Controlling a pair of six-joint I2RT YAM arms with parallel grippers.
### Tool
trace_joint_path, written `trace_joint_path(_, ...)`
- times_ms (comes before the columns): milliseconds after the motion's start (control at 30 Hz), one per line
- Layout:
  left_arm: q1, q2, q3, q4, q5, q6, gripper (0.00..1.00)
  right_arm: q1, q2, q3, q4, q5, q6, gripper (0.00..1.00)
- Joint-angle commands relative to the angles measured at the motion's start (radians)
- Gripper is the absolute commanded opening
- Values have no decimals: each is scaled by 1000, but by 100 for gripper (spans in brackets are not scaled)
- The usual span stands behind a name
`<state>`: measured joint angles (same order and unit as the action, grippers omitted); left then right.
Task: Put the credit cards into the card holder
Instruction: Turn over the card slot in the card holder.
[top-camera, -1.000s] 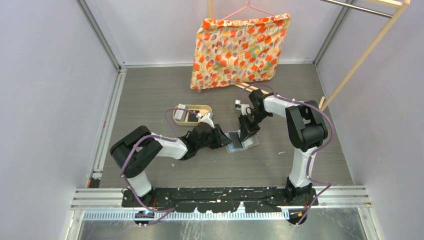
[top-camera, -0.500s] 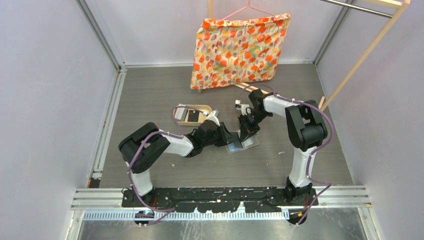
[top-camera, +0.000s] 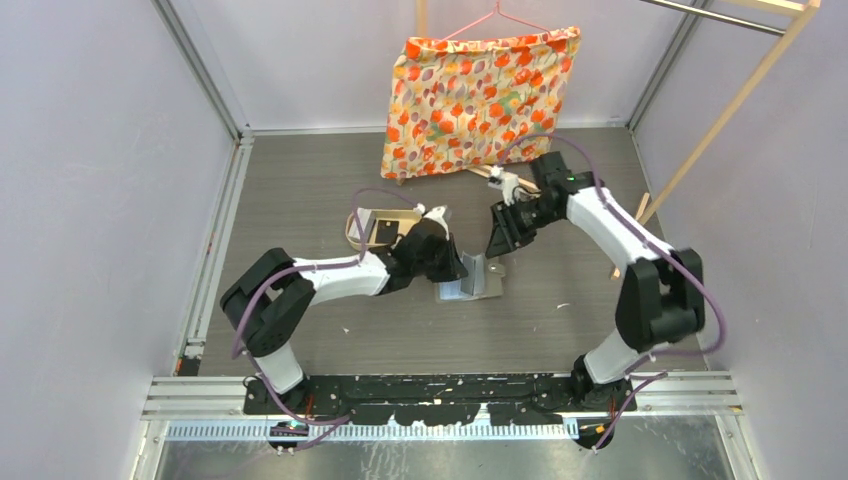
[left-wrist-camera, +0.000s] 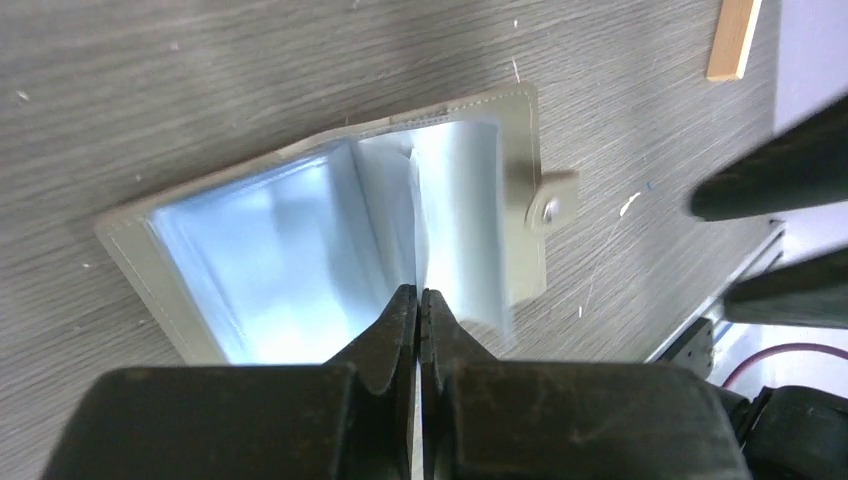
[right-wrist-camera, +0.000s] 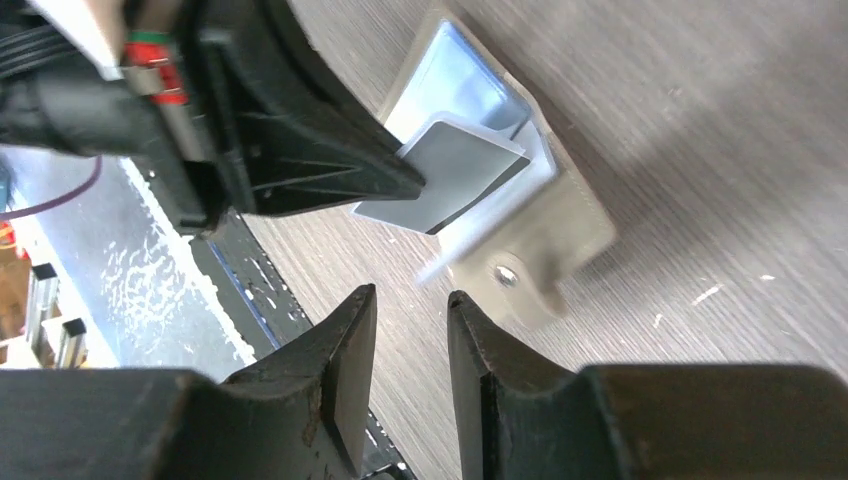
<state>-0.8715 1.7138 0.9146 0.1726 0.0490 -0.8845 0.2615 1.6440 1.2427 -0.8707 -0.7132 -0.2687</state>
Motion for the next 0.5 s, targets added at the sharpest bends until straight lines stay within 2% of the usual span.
trace_joint_path(0,-4,-37,207,-406,-28,166,0,-63,-97,-1,-19,-113,-43,38)
trace_joint_path(133,-14,81,420,-666,-24,224,0,-118,-90,0,-32,-157,-41,38)
trace_joint_path(300,-42,225,595,-825,-41,255,1,-148,-95,-7,-28,-168,-33,37)
trace_joint_path(467,-79,307,764,-946,-150,287,1,-149,-75,-11,-21,-163,-16,37)
